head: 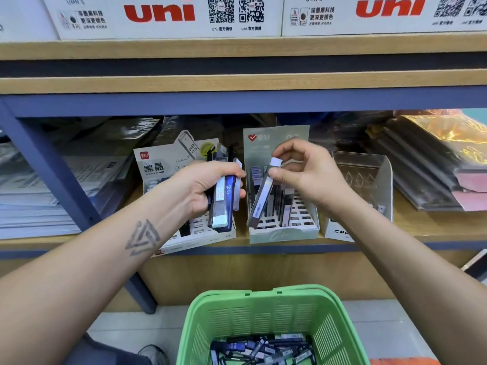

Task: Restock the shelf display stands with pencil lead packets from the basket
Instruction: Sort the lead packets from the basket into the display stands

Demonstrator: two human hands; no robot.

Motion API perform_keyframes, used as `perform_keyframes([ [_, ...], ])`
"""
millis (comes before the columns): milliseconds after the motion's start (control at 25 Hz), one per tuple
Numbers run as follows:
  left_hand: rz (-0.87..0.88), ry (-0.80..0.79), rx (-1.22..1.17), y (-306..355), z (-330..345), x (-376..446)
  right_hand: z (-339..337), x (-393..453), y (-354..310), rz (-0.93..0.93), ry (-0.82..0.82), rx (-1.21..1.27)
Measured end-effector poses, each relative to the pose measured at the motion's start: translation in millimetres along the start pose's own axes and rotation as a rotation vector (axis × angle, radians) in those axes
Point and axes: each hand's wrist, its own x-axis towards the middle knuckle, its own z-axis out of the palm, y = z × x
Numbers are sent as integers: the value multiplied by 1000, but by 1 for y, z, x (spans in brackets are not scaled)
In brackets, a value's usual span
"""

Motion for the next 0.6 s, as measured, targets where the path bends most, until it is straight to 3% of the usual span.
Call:
perform_keyframes([
  [280,4,2,48,2,-4,10,0,9,2,-185,-57,-473],
  [600,0,-42,49,2,-10,11,14,8,13,-216,-81,-513],
])
